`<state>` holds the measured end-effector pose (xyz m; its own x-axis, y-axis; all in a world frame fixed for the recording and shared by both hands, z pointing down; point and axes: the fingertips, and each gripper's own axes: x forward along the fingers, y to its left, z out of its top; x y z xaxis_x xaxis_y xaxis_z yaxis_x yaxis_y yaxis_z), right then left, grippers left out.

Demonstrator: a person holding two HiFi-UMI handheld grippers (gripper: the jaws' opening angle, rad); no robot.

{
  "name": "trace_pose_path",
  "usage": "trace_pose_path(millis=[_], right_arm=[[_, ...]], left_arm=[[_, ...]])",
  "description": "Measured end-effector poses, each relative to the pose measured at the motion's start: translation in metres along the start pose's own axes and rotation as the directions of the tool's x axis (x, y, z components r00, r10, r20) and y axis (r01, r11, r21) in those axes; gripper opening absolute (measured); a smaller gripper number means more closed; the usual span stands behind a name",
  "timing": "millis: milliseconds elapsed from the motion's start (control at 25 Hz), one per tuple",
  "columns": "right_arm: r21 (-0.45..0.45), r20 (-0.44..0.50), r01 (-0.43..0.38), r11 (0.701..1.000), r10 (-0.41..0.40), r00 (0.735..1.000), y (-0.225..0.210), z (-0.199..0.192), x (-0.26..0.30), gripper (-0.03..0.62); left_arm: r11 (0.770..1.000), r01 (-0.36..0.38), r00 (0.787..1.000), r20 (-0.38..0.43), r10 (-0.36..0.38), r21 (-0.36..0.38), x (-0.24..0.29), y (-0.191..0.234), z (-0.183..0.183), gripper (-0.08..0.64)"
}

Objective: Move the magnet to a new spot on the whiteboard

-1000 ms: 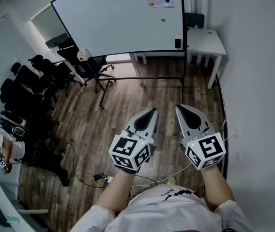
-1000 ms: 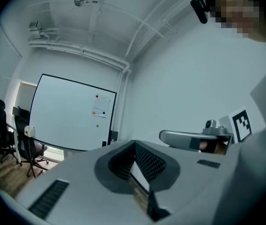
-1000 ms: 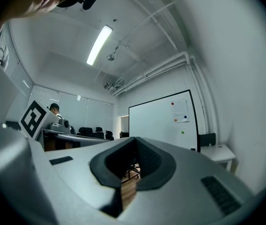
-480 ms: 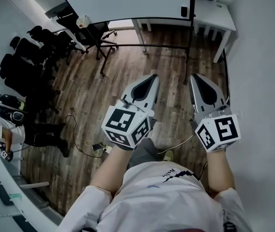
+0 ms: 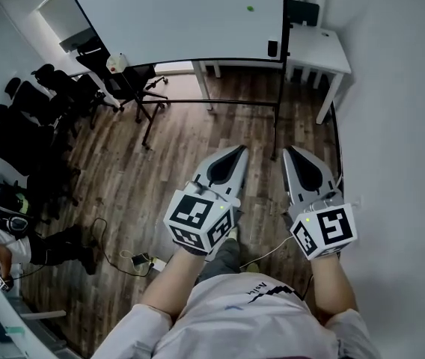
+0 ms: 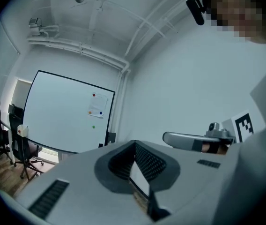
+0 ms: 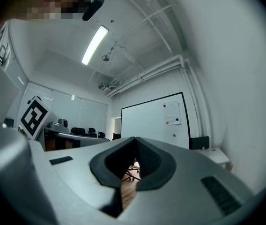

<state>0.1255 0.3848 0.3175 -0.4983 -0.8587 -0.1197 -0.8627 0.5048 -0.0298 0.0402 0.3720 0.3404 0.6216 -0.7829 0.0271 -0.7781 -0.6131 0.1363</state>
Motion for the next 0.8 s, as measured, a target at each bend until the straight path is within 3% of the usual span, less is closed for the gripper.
trace_pose_path(millis=[440, 800], right_arm=[[-0.045, -0.02, 0.013, 0.999, -0.014, 1.0, -0.022, -0.017, 0.144, 0.012], [-0.081, -0.02, 0.092, 0.992, -0.093, 0.995, -0.045, -0.026, 0.251, 0.012]], left_arm=[[0.999, 0.036, 0.999, 0.041, -0.036, 0.015, 0.086, 0.113, 0.026, 0.009], [0.995, 0.104, 0.993, 0.049, -0.104, 0.013, 0.154, 0.204, 0.045, 0.009]])
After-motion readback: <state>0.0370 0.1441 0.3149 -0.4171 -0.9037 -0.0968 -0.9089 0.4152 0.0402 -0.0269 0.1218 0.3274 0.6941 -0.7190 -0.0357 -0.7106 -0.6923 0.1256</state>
